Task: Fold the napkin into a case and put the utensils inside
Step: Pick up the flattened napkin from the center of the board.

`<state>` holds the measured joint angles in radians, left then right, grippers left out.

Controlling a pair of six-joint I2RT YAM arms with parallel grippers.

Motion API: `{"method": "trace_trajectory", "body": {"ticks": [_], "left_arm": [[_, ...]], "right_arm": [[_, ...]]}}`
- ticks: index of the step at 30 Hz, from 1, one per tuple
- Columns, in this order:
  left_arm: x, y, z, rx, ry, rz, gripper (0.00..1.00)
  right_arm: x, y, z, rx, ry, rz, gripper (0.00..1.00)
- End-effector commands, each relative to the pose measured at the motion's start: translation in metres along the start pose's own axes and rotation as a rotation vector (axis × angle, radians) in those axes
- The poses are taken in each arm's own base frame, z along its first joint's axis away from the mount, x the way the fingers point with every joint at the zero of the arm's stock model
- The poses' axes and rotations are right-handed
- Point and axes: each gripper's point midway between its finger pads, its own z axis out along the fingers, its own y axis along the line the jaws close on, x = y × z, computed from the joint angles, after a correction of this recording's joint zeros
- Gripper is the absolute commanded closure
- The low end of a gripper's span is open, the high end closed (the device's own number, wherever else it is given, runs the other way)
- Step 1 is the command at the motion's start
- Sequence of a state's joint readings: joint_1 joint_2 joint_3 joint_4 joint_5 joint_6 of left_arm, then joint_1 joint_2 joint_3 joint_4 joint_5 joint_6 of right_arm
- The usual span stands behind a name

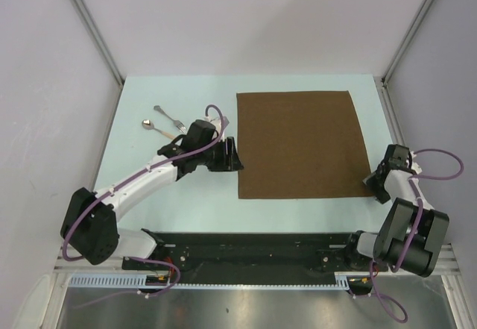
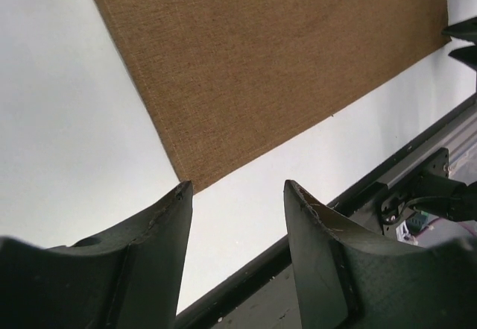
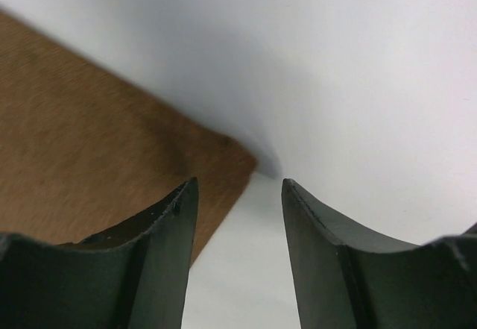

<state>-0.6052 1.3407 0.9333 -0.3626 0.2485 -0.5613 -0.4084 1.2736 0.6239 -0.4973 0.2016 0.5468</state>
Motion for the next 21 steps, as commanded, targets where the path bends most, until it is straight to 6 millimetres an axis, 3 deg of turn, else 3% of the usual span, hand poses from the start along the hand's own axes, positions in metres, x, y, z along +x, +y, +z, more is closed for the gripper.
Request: {"method": "trace_trajectory", "body": {"ticks": [1,4,9,13,21], "left_arm": [[-0.006,-0.015,-0.004,0.057,-0.011,0.049,0.43],[-0.006,-0.011,-0.002,0.034,0.002,0.059,0.43],[-0.003,-0.012,0.002,0.046,0.024,0.054,0.44],[-0.002,-0.012,0.003,0.051,0.026,0.049,0.44],[-0.001,-0.006,0.004,0.023,0.017,0.051,0.44]], "right_arm": [[-0.014,0.015,-0.011,-0.035,-0.102,-0.045,0.46],[-0.014,0.022,-0.017,-0.043,-0.115,-0.057,0.45],[-0.01,-0.003,-0.016,0.078,-0.1,-0.016,0.46],[-0.014,-0.006,-0.016,0.075,-0.11,0.005,0.46],[-0.003,0.0,0.009,0.069,-0.027,0.031,0.5]]}}
